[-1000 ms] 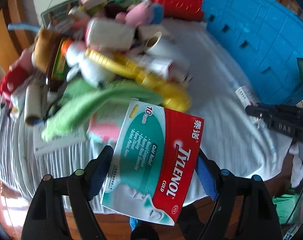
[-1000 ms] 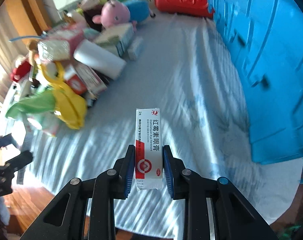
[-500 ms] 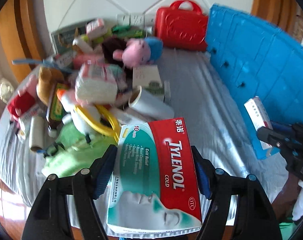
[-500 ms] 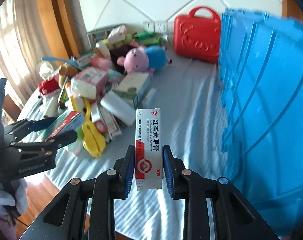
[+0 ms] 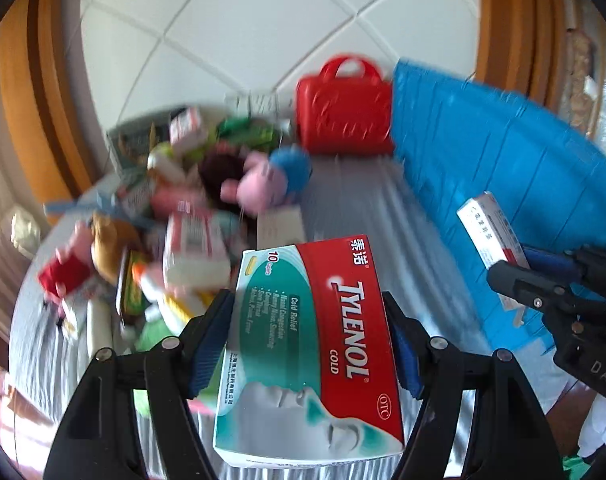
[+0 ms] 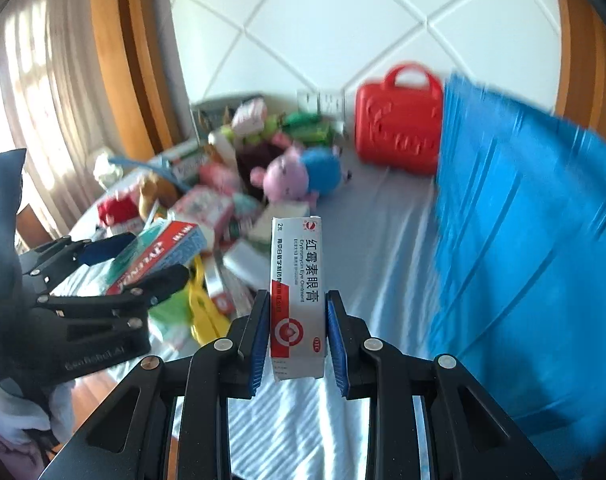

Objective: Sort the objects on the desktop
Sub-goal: 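Carry the Tylenol box and ointment box over the blue crate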

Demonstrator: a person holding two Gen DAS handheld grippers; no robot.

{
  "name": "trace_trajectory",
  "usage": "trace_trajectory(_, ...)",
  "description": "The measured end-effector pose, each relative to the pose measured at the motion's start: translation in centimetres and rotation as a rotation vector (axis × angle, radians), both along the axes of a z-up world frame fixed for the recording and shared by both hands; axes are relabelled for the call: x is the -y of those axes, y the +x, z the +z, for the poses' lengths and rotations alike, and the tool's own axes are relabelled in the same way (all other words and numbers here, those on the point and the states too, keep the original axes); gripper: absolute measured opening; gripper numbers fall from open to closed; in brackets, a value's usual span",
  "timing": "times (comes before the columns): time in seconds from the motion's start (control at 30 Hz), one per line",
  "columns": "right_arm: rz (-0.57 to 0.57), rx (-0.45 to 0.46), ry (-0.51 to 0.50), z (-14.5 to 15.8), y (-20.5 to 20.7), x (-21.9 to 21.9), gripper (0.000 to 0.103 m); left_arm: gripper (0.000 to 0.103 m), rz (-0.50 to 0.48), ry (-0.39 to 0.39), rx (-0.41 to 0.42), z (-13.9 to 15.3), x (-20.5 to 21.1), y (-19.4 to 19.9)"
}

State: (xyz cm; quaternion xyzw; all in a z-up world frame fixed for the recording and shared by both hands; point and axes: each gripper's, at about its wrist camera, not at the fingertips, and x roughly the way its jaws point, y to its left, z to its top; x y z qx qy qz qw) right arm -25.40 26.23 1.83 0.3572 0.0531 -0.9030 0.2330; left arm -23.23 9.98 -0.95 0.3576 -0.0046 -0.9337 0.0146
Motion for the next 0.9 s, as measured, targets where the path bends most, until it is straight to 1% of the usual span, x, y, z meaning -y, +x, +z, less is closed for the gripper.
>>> trace_trajectory(0.07, -0.014, -0.047, -0.021, 2.4, 0.3, -0.1, 0.027, 0.071, -0.021, -0.004, -0.051, 2.1, -0.3, 0.4)
trace_trajectory(0.2, -0.056, -0.121, -0.041, 6.3, 0.8, -0.7, 0.027, 0.071, -0.079, 0.003, -0.126, 5.1, -1.2, 0.4)
trace_trajectory(0.37, -0.157, -0.198, -0.018, 10.0, 1.6, -2.4, 0.027, 0.071, -0.169, 0.038, -0.209, 8.4, -2.8, -0.5)
trace_trajectory(0.5, -0.254, -0.240, 0.018, 12.4, 1.8, -5.3, 0.027, 0.071, -0.236, 0.055, -0.259, 11.1, -5.6, -1.2)
trace_trajectory(0.6, -0.317, -0.256, 0.035, 13.8, 1.4, -8.1, 0.027, 0.071, -0.286, 0.059, -0.281, 12.8, -8.5, -1.9)
trace_trajectory(0.7, -0.358, -0.257, 0.048, 14.9, 0.4, -11.3, 0.027, 0.071, -0.319, 0.087, -0.278, 14.3, -11.5, -3.1)
trace_trajectory(0.9, -0.386, -0.256, 0.090, 16.9, -3.0, -18.9, 0.027, 0.071, -0.363, 0.146, -0.270, 17.6, -18.8, -5.6)
